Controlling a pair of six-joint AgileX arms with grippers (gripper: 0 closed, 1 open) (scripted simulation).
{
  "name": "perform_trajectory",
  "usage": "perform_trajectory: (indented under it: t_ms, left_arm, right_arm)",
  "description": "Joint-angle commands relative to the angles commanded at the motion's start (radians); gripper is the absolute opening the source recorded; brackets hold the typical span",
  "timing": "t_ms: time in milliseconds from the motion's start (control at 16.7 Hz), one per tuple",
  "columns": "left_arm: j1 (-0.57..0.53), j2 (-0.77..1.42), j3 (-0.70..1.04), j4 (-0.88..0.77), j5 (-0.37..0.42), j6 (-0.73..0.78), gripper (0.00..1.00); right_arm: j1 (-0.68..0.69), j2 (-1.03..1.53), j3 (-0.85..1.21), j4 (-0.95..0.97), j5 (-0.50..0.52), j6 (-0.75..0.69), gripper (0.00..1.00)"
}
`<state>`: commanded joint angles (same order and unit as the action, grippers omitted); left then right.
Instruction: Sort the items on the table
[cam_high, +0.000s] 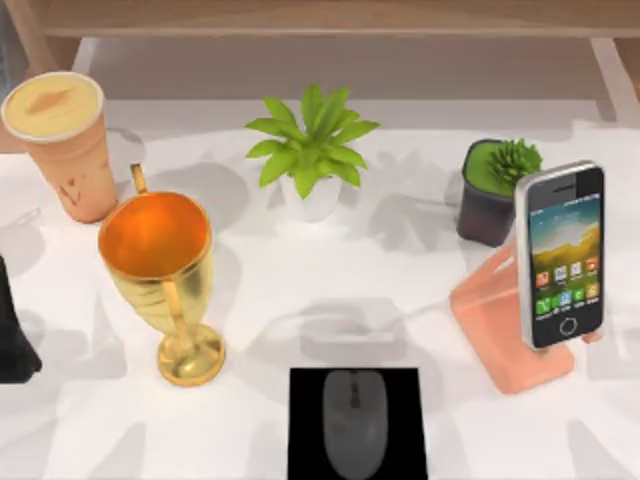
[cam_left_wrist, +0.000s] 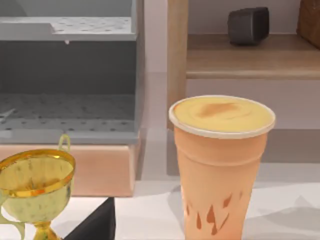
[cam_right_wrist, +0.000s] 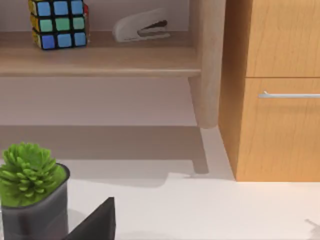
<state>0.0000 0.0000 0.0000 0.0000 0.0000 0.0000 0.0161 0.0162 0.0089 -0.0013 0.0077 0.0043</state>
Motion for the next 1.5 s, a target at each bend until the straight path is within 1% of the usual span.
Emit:
perform_trajectory:
  t_ms: [420, 540, 660, 840, 1020, 1140, 1320, 1500]
  left_arm:
    - [0.001, 0.010, 0.004, 0.009, -0.003, 0.002, 1.00]
    - [0.006, 0.062, 0.033, 0.057, -0.018, 0.010, 1.00]
    - [0.014, 0.155, 0.093, 0.143, -0.041, 0.020, 1.00]
    - [0.015, 0.369, 0.209, 0.339, -0.076, 0.034, 1.00]
    - [0.011, 0.660, 0.295, 0.586, -0.106, 0.038, 1.00]
    - [0.006, 0.868, 0.318, 0.747, -0.118, 0.035, 1.00]
    - [-0.011, 1.190, 0.309, 0.951, -0.116, 0.023, 1.00]
    - [-0.041, 1.495, 0.303, 1.101, -0.087, 0.011, 1.00]
  right_arm:
    - [-0.016, -0.016, -0.009, 0.001, -0.008, -0.004, 1.00]
    - [-0.016, -0.016, -0.009, 0.001, -0.008, -0.004, 1.00]
    - [-0.016, -0.016, -0.009, 0.001, -0.008, -0.004, 1.00]
    - [-0.016, -0.016, -0.009, 0.001, -0.008, -0.004, 1.00]
    - [-0.016, -0.016, -0.009, 0.001, -0.008, -0.004, 1.00]
    - [-0.016, -0.016, -0.009, 0.001, -0.008, -0.004, 1.00]
    - [-0.016, -0.016, -0.009, 0.001, -0.008, -0.004, 1.00]
    - [-0.016, -0.016, -0.009, 0.001, -0.008, -0.004, 1.00]
